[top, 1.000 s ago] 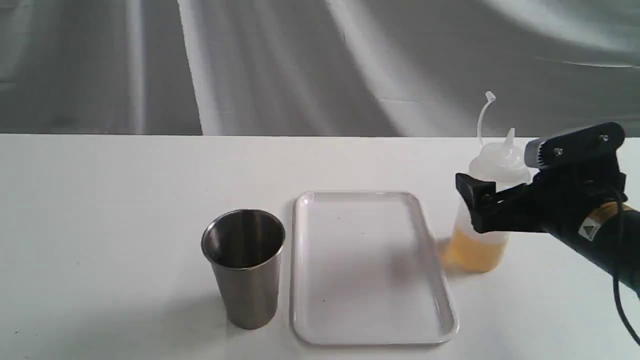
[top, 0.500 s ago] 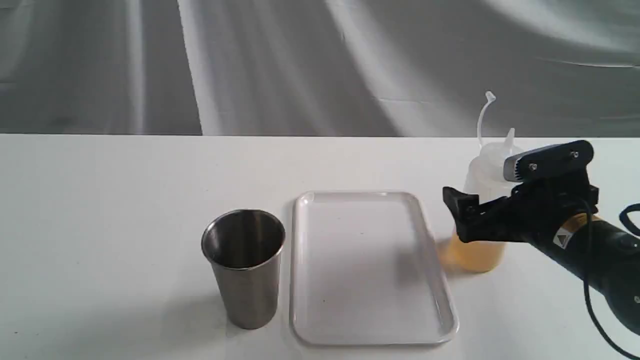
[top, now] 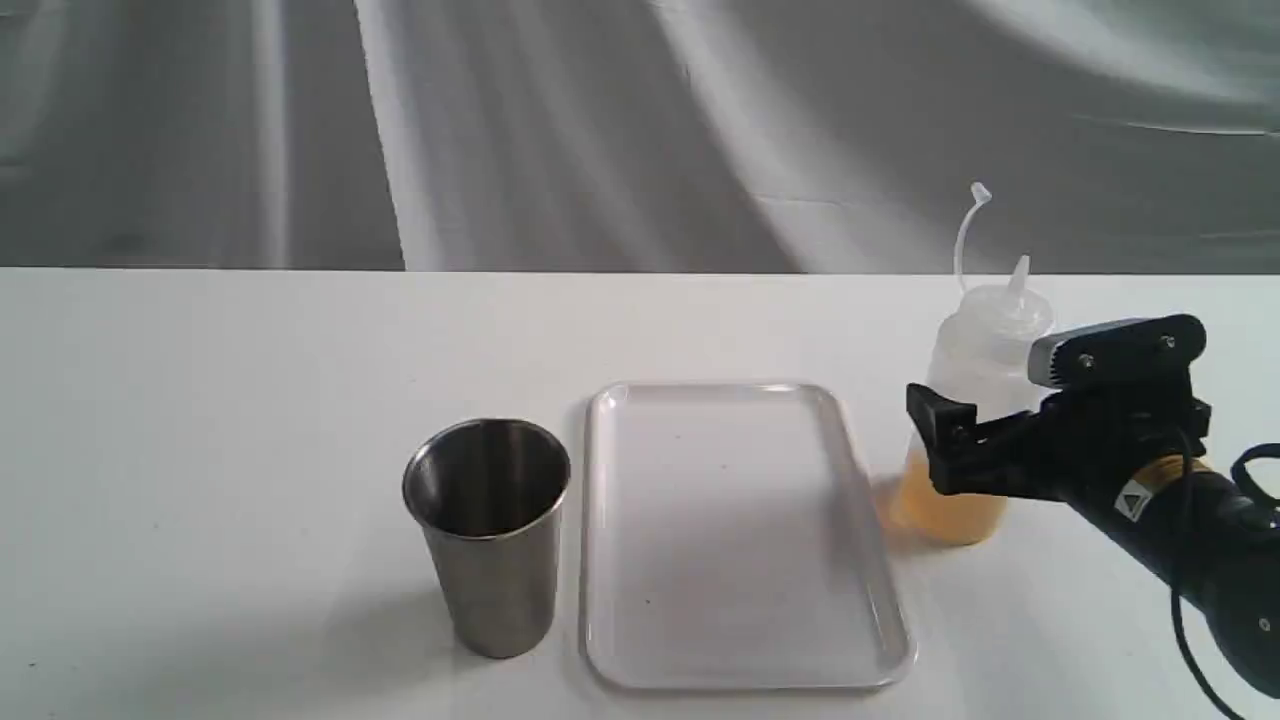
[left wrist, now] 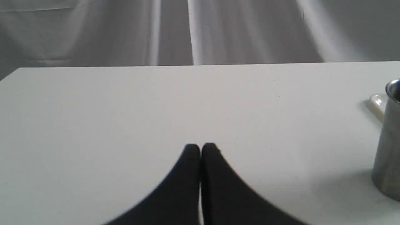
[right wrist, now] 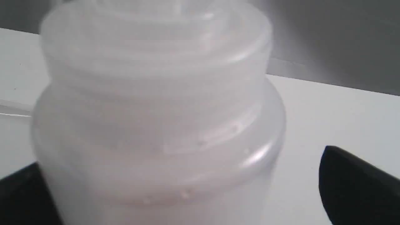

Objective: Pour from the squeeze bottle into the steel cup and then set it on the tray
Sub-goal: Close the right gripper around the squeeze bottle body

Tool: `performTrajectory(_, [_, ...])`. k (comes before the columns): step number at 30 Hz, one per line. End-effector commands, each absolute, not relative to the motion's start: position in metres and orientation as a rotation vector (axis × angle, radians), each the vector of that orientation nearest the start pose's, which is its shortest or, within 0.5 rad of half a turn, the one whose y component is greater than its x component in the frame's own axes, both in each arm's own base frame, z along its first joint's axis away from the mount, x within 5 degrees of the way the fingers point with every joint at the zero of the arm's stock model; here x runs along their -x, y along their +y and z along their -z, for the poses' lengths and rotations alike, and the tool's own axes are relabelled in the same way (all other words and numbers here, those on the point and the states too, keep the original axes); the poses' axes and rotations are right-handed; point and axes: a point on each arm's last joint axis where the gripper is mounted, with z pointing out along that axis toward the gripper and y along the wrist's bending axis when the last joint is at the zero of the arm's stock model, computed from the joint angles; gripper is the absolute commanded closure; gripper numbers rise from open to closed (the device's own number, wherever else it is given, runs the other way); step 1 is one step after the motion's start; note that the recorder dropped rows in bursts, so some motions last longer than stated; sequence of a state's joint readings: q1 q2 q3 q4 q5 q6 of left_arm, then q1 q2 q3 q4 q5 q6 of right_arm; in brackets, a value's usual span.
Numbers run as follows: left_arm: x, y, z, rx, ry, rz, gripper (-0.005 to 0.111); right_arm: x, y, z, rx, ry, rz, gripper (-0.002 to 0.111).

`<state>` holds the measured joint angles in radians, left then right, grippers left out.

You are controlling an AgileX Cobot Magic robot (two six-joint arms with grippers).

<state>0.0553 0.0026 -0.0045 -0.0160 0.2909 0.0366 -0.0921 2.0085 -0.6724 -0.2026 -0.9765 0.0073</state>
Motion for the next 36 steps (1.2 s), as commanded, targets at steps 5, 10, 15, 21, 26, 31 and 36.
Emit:
performTrajectory(5, [-0.055, 0.002, -0.188, 0.022, 1.767, -0.043, 0.107, -0.343, -0.018, -0.097, 0.099, 1.811, -0.034, 0.003])
performTrajectory(10, [-0.055, 0.002, -0.188, 0.022, 1.767, -0.043, 0.107, -0.342, -0.016, -0.086, 0.117, 1.808, -0.053, 0.003])
performTrajectory(15, [-0.055, 0.002, -0.188, 0.024, 1.767, -0.042, 0.107, -0.346, -0.014, -0.081, 0.133, 1.804, -0.063, 0.003])
performTrajectory(21, [-0.055, 0.002, -0.188, 0.024, 1.767, -0.042, 0.107, -0.358, -0.011, -0.079, 0.182, 1.786, -0.081, 0.003])
performTrajectory(26, [-0.055, 0.002, -0.188, 0.024, 1.767, -0.042, 0.107, -0.358, -0.011, -0.079, 0.18, 1.782, -0.081, 0.006])
performTrajectory(31, [-0.055, 0.002, -0.188, 0.021, 1.767, -0.044, 0.107, -0.358, -0.011, -0.079, 0.18, 1.782, -0.081, 0.025])
performTrajectory(36, [-0.055, 0.002, -0.188, 0.021, 1.767, -0.044, 0.107, -0.358, -0.011, -0.079, 0.18, 1.782, -0.081, 0.051])
